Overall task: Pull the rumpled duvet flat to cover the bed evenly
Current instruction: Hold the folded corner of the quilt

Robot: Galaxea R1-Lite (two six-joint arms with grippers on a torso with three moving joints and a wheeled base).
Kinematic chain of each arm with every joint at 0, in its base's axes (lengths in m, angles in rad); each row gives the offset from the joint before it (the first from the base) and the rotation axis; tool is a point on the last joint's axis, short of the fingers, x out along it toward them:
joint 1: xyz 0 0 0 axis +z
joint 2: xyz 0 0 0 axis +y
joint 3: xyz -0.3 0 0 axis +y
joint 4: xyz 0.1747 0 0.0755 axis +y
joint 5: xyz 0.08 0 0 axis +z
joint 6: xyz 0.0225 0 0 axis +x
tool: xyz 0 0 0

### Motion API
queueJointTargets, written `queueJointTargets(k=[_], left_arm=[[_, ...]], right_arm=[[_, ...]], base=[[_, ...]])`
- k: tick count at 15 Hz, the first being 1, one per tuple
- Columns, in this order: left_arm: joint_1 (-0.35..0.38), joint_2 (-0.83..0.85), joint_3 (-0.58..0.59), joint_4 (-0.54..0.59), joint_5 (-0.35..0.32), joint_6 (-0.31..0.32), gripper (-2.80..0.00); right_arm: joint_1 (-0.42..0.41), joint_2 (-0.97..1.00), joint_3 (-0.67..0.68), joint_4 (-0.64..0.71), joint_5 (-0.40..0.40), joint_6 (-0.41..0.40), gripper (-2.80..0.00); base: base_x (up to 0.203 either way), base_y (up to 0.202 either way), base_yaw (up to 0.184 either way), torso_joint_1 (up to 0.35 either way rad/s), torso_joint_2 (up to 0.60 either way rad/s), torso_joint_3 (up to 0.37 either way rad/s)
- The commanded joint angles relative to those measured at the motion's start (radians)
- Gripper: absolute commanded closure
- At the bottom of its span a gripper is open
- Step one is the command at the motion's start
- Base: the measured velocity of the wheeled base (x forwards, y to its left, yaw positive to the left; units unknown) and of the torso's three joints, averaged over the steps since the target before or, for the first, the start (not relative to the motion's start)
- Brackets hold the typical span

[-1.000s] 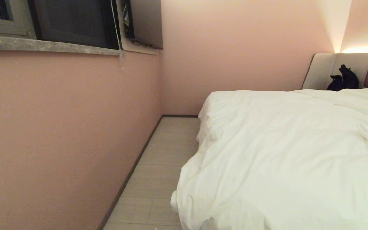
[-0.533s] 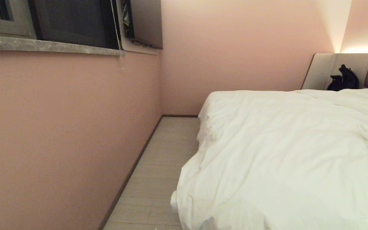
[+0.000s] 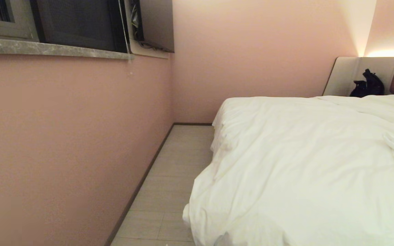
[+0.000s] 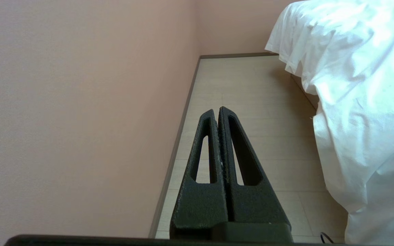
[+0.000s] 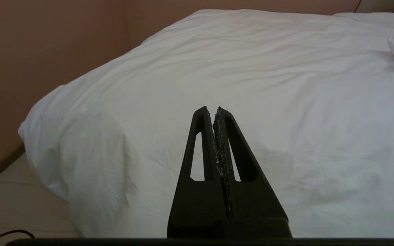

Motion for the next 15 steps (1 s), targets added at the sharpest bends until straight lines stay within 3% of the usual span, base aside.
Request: queueJointTargets(k=[1,8,15], left_arm=[[0.0,0.001,0.0,0.001,-0.001,-0.001,0.0],[0.0,0.001,0.0,0.001,0.001,-0.004,0.0],[0.0,0.001,0.0,0.001,0.001,-0.004,0.0]], right_arm=[[0.0,0.0,0.0,0.0,-0.001,0.019,0.0],[0.0,0.0,0.0,0.0,-0.001,0.019,0.0],[0.0,0.0,0.0,0.0,-0.001,0.019,0.0]], base=[[0.0,0.0,0.0,0.0,0.0,0.0],[0.0,0.0,0.0,0.0,0.0,0.0],[-0.181,0.0,0.002,0.002,0.0,0.004]])
